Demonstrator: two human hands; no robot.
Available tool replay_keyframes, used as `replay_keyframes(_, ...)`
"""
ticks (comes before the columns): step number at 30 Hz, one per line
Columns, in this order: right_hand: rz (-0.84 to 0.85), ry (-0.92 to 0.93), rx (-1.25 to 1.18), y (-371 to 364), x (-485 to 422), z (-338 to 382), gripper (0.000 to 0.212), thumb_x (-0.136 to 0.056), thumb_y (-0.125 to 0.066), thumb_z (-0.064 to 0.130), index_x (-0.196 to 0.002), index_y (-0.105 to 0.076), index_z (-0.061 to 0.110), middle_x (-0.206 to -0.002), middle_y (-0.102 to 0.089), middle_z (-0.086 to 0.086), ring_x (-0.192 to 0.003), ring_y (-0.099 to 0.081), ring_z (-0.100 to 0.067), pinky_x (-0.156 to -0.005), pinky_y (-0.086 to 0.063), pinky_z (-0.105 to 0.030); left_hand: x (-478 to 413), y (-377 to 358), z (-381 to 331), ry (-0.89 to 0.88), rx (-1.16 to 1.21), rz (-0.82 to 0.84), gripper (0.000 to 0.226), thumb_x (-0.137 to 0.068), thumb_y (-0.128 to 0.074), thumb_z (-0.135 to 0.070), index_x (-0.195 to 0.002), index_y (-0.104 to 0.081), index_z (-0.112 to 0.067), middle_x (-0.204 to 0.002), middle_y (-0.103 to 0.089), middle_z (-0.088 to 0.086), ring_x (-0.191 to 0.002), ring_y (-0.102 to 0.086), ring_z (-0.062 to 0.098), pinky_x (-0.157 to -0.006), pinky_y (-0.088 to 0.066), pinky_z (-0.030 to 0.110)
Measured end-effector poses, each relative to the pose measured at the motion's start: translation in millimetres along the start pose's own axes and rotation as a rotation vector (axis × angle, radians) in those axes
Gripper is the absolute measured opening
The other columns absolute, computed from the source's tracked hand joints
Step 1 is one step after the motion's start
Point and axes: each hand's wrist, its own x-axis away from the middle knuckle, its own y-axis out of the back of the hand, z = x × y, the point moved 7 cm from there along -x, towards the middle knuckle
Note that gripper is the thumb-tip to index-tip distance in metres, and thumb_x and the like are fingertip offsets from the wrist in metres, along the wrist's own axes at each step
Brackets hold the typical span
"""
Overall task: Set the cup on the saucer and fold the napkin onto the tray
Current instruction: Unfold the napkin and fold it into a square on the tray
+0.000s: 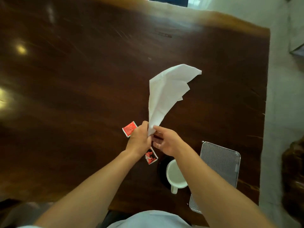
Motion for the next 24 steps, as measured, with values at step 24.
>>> replay_keyframes(24, -0.462, 1.410, 0.988, -98.3, 235.1, 112.2, 0.011, -0.094, -0.066, 0.010, -0.084, -0.062, 0.014, -0.082, -0.062, -0.002, -0.074, -0.061, -0.019, -0.064, -0.054, -0.026, 103.4, 236.8, -152.3, -0.706, -0.423, -0.504, 0.011, -0.096, -0.065, -0.013, -0.096, -0.064, -0.002, -0.088, -0.071, 0.017, -0.075, -0.067, 0.033, -0.061, -0.049, 0.034)
